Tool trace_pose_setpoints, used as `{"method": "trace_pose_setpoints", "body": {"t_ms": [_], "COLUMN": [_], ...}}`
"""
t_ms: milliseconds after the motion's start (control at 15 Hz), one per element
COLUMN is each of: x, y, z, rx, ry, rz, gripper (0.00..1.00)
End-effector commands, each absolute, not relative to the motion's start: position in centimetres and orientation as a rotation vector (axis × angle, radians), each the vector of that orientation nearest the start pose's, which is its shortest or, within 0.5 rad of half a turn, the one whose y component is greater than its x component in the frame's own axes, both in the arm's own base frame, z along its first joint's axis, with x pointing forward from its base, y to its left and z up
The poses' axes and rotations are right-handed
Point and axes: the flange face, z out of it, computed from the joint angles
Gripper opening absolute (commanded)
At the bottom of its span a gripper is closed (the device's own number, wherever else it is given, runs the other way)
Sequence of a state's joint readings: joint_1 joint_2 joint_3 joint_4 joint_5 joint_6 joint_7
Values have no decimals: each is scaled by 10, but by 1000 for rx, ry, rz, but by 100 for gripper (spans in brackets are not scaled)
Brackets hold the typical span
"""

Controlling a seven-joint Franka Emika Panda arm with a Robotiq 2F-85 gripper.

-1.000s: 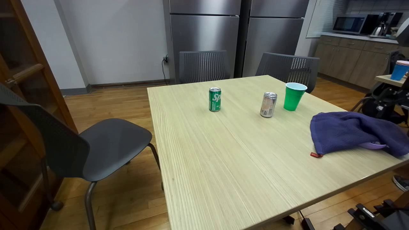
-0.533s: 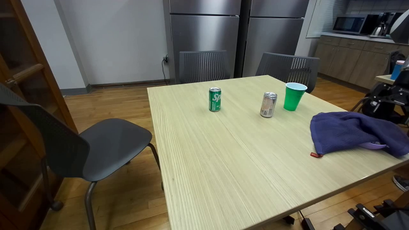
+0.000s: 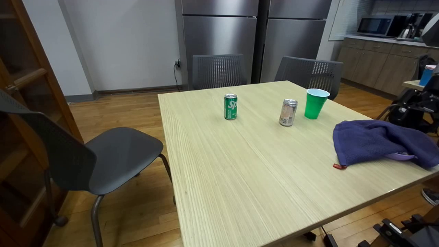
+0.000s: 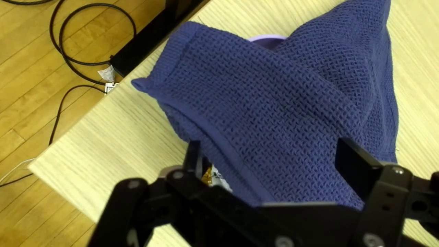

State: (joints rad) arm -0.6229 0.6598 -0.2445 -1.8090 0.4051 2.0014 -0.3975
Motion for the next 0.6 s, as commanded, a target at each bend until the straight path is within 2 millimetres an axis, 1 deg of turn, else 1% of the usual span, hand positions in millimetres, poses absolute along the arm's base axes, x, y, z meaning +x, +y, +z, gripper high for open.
{"method": "trace_pose_setpoints", "body": {"t_ms": [0, 200, 533], "x": [413, 414, 421], "y": [-448, -450, -455], "z": [153, 149, 155], "rx": [-2552, -2528, -2530], "ry": [891, 869, 842], "rz": [290, 260, 223], "gripper": [100, 100, 100]}}
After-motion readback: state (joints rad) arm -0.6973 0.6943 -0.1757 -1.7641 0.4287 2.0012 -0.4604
